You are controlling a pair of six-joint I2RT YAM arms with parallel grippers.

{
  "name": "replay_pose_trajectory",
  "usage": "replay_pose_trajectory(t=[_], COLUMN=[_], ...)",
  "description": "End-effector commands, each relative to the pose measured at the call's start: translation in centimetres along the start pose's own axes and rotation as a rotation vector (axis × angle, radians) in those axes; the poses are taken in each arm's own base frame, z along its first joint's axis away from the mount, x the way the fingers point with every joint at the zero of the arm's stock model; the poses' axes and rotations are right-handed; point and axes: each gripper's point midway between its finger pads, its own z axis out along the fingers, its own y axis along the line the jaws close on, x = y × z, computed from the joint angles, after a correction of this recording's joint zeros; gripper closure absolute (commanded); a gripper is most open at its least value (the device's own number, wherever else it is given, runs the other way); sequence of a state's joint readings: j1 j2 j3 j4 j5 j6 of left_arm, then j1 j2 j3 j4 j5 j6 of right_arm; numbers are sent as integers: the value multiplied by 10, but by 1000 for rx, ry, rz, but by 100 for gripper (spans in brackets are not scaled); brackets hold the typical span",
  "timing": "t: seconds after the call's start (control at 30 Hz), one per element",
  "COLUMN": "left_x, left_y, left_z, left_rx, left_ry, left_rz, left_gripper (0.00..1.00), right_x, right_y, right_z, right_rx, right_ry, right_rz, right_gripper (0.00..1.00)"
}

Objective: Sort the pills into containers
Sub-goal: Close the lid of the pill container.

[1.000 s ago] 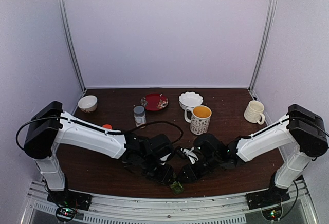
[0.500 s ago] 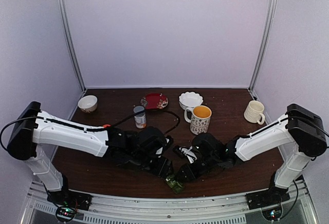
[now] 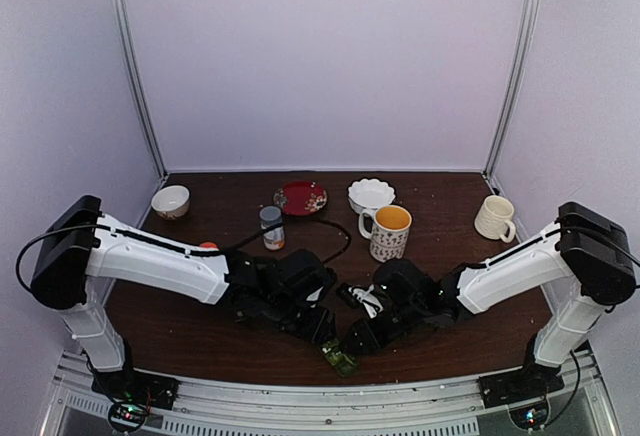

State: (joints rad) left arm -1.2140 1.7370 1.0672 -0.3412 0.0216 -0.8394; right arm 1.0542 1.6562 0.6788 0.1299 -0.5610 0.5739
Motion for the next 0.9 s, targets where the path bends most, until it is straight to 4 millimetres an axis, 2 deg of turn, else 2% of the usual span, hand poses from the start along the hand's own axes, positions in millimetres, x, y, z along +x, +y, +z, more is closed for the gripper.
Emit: replay_pose_trajectory(t=[0.0, 0.2, 0.3, 0.87], left_x=[10, 28, 30, 48], left_y=[2, 7, 13, 16], left_z=[7, 16, 21, 32], left_rx=[-7, -81, -131, -179], left_ry=[57, 115, 122, 176], left_rz=[10, 54, 65, 67], left_gripper=[45, 47, 49, 51], right_x=[25, 25, 25, 29], right_y=[-20, -19, -18, -20], right_z=[6, 8, 8, 10], right_rx=[78, 76, 74, 85], right_ry=[82, 84, 87, 99], right_rz=[22, 23, 20, 16], right_gripper=[77, 78, 78, 79])
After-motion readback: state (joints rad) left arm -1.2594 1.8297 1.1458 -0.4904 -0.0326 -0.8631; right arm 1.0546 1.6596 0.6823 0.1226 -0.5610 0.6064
